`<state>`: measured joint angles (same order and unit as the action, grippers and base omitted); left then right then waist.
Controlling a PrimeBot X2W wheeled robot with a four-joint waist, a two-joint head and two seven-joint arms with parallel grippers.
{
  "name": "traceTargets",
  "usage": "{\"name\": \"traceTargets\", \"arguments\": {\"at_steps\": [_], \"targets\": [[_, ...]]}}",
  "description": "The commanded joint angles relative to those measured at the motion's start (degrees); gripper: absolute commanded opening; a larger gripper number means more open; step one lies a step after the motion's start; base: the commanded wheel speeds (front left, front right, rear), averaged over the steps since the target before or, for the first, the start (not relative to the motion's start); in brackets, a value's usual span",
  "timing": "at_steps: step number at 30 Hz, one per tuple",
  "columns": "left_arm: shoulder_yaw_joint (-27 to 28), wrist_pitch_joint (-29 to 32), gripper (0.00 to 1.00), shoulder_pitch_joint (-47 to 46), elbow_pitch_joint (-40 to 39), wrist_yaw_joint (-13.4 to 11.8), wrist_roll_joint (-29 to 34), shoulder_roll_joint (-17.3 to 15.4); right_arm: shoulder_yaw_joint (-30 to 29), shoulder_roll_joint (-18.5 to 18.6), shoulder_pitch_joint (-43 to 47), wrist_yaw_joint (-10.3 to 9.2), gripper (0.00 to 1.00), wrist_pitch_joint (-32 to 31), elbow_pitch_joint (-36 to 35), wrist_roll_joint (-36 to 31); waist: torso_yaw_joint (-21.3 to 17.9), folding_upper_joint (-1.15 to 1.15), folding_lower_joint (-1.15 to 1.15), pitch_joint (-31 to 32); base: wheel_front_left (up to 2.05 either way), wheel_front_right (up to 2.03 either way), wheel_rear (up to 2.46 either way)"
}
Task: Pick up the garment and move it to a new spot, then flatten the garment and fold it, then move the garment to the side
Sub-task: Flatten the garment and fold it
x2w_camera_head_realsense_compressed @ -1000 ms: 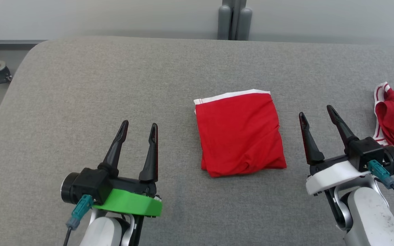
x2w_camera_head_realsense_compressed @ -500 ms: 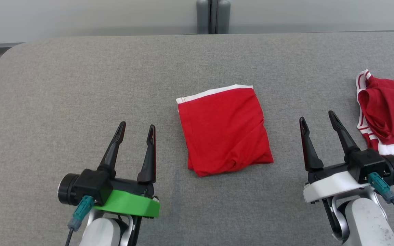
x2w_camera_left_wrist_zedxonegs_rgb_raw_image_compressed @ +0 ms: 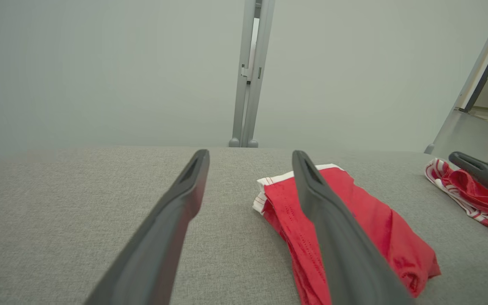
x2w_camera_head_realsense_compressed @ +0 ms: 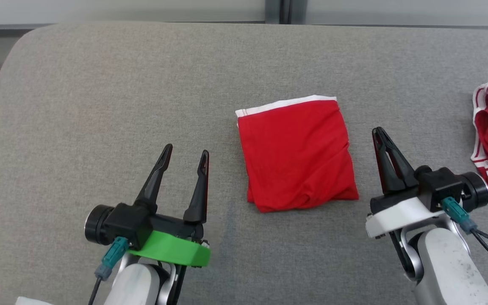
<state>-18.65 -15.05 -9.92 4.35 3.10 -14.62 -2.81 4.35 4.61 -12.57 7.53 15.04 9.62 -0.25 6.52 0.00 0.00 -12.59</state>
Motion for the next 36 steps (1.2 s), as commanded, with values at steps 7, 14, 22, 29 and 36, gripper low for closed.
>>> {"name": "traceTargets", "arguments": {"at_steps": [7, 14, 22, 29, 36], "targets": [[-2.2, -0.1, 1.00, -2.9, -0.2, -0.2, -1.7, -0.2, 5.1, 2.7, -7.8, -0.11, 0.00, 0.1, 10.4, -1.2, 8.8, 0.00, 0.00, -6.1, 0.00, 0.00, 0.00], [-4.0, -0.2, 1.00, -3.5, -0.3, -0.9, -3.0, -0.2, 7.5, 3.9, -13.4, -0.11, 0.00, 0.1, 19.2, -0.4, 14.0, 0.00, 0.00, -7.1, 0.00, 0.00, 0.00], [-4.6, -0.1, 1.00, -3.0, -0.1, -1.4, -3.6, -0.2, 5.4, 3.0, -15.6, -0.09, 0.00, 0.1, 28.1, 1.2, 16.4, 0.00, 0.00, -6.8, 0.00, 0.00, 0.00], [-4.1, -0.1, 1.00, -3.2, 0.4, -1.2, -3.0, -0.2, 5.9, 1.9, -17.5, -0.07, 0.00, 0.0, 29.7, 2.4, 13.9, 0.00, 0.00, -6.6, 0.00, 0.00, 0.00], [-1.7, -0.2, 1.00, -3.2, 1.2, -0.6, -1.7, -0.2, 5.6, 0.9, -15.1, -0.07, 0.00, 0.1, 20.3, 5.7, 6.8, 0.00, 0.00, -3.1, 0.00, 0.00, 0.00]]}}
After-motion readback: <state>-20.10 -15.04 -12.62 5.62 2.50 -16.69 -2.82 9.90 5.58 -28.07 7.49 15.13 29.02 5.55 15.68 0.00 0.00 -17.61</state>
